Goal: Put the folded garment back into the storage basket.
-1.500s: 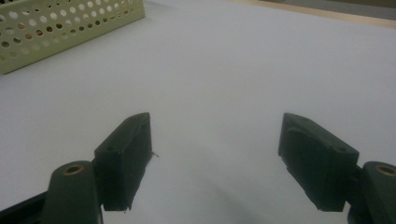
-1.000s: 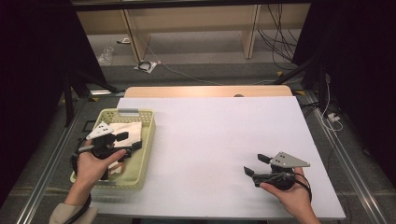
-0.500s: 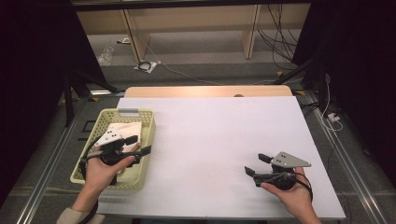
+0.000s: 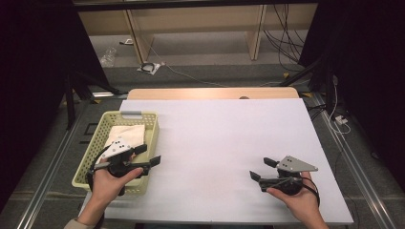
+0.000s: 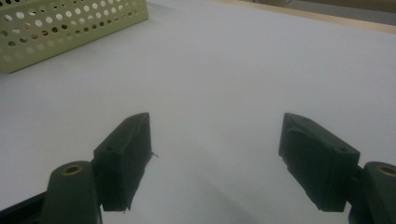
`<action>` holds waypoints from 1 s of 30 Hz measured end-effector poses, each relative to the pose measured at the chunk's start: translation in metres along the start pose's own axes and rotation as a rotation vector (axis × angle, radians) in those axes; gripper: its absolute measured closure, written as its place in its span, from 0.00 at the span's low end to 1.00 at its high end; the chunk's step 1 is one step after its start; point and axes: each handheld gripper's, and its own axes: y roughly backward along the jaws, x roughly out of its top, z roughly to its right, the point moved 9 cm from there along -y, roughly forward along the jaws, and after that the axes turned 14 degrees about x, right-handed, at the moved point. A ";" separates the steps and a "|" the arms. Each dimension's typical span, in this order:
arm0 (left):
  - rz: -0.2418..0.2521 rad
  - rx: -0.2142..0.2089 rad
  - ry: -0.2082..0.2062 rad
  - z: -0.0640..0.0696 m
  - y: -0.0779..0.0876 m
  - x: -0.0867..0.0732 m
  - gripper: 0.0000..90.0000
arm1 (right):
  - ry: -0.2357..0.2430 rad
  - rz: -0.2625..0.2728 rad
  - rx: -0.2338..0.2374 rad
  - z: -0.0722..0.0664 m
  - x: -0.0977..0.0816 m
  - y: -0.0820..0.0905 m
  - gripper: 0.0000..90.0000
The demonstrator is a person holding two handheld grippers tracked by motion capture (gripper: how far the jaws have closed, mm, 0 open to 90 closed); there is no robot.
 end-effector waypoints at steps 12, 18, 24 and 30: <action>0.007 -0.006 -0.012 0.015 -0.001 -0.012 0.29 | 0.000 0.008 0.005 -0.001 0.000 -0.002 0.29; 0.004 -0.016 -0.027 0.020 -0.001 -0.014 0.29 | 0.004 -0.003 0.007 -0.001 -0.001 -0.002 0.29; 0.002 -0.016 -0.027 0.019 -0.003 -0.017 0.29 | 0.003 0.000 0.009 0.000 -0.002 -0.003 0.29; 0.004 -0.018 -0.026 0.020 -0.002 -0.016 0.29 | 0.005 -0.003 0.006 0.000 -0.002 -0.002 0.29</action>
